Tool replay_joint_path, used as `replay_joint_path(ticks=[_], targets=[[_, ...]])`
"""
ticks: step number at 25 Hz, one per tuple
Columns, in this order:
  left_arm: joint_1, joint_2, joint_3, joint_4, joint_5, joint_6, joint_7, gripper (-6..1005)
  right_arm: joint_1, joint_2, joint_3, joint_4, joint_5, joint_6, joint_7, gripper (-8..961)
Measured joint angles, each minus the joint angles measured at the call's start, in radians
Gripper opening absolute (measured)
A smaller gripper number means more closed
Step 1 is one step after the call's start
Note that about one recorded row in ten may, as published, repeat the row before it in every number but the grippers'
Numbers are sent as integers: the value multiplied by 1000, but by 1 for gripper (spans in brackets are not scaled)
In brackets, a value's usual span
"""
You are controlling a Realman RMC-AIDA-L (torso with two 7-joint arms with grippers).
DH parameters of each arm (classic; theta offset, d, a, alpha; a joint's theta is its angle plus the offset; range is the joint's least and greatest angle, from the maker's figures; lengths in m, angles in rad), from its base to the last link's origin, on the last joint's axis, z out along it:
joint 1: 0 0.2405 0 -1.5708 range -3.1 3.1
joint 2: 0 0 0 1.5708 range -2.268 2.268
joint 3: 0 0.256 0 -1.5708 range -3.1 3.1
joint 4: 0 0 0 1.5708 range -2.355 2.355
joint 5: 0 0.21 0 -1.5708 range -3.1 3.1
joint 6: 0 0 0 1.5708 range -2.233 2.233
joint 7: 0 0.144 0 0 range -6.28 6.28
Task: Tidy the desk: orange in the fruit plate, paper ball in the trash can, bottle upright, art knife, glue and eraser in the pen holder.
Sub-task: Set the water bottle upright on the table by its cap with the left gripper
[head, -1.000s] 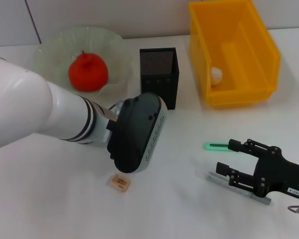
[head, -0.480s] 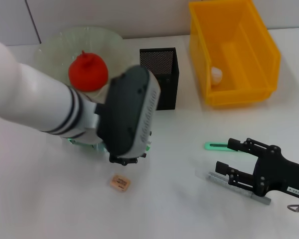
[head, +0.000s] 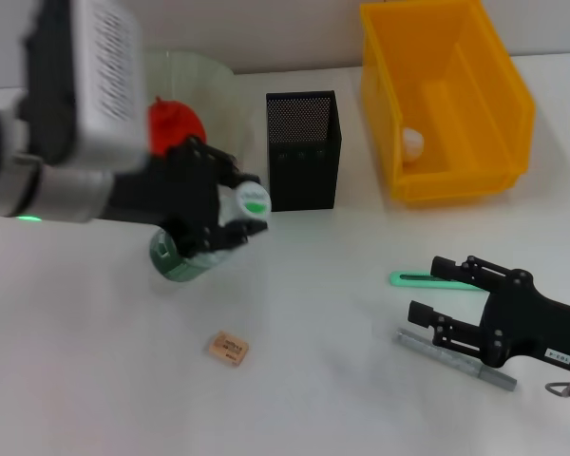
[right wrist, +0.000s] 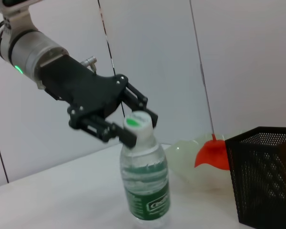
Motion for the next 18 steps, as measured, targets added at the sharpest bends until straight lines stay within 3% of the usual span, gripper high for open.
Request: replay_joint_path(ticks=[1,8,18], targets=[[14,0,-65,-21,-54,12,0,430,3,0,0,0,0,0,0,708],[79,1,-217,-78,-186,32,3,430,19,0,0,-5,1,-3,13,708],[149,2,-315,-110,-347,51,-11,430,44,0,1,-5,4,-7,13,708]])
